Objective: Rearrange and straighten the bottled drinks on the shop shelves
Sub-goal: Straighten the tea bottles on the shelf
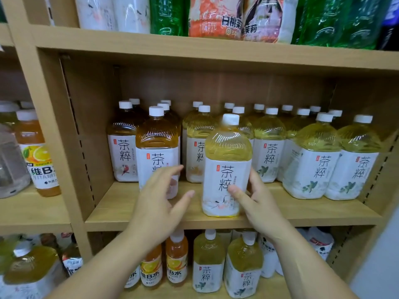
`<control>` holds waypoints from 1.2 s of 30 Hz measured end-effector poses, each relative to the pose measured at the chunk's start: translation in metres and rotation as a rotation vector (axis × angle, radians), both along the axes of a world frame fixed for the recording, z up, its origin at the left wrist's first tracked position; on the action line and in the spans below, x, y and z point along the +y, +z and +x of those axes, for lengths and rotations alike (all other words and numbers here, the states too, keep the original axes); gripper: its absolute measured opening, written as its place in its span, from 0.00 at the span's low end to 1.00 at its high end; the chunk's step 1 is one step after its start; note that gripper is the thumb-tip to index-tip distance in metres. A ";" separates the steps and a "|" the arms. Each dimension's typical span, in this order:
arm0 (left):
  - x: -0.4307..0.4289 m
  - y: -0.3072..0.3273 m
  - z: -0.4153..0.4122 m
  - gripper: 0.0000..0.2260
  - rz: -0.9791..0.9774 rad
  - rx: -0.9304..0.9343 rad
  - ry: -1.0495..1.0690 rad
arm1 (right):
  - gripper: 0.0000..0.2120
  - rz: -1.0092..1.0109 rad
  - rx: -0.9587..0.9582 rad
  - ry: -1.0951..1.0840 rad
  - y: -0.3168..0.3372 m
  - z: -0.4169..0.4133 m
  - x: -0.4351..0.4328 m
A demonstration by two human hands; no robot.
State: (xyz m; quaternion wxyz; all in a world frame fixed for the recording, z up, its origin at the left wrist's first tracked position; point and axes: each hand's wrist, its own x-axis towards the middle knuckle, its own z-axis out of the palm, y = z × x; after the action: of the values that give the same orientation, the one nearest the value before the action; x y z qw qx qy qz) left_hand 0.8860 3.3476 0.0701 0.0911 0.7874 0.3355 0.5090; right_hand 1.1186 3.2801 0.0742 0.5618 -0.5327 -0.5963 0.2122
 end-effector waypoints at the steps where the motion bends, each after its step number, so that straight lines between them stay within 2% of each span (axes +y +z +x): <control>1: 0.000 -0.001 0.007 0.25 -0.041 0.030 -0.042 | 0.33 0.001 -0.003 -0.017 0.000 0.003 -0.001; 4: 0.005 -0.002 0.029 0.29 -0.170 0.084 -0.086 | 0.32 0.009 -0.005 -0.082 0.000 0.014 -0.002; 6: 0.004 0.002 0.040 0.30 -0.282 0.054 -0.091 | 0.31 0.014 -0.059 -0.139 -0.001 0.018 0.002; 8: 0.001 0.003 0.044 0.28 -0.297 0.000 -0.054 | 0.36 -0.004 -0.118 -0.180 -0.002 0.017 0.009; 11: -0.008 -0.001 0.036 0.22 -0.154 -0.058 0.082 | 0.38 -0.006 -0.131 -0.164 -0.001 0.011 0.020; 14: -0.015 -0.003 0.018 0.16 0.188 -0.106 0.240 | 0.33 -0.003 -0.122 -0.144 0.001 0.003 0.031; 15: -0.014 -0.001 0.012 0.19 0.232 -0.133 0.305 | 0.32 -0.003 -0.123 -0.152 0.000 -0.001 0.034; 16: -0.010 0.002 0.006 0.23 0.190 -0.174 0.369 | 0.31 -0.002 -0.120 -0.162 -0.001 -0.003 0.037; 18: 0.003 0.004 -0.006 0.34 -0.056 -0.251 0.454 | 0.30 -0.006 -0.121 -0.174 -0.004 -0.009 0.043; 20: 0.013 0.004 -0.014 0.38 -0.246 -0.252 0.385 | 0.29 -0.003 -0.137 -0.192 -0.005 -0.014 0.048; 23: 0.023 0.004 -0.022 0.36 -0.330 -0.205 0.201 | 0.28 0.009 -0.163 -0.227 -0.003 -0.021 0.052; 26: 0.034 0.014 -0.030 0.34 -0.395 -0.122 0.151 | 0.27 0.009 -0.159 -0.231 -0.002 -0.029 0.059; 30: 0.045 0.017 -0.040 0.30 -0.409 -0.076 0.074 | 0.25 0.016 -0.163 -0.252 -0.003 -0.035 0.063; 36: 0.048 0.011 -0.043 0.30 -0.385 -0.084 0.029 | 0.24 0.024 -0.155 -0.287 -0.004 -0.040 0.059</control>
State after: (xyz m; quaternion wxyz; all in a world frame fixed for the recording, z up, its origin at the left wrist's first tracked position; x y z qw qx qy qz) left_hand 0.8435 3.3958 0.0807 0.2467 0.7287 0.4337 0.4691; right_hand 1.0790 3.3390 0.0704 0.5449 -0.6204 -0.5583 0.0810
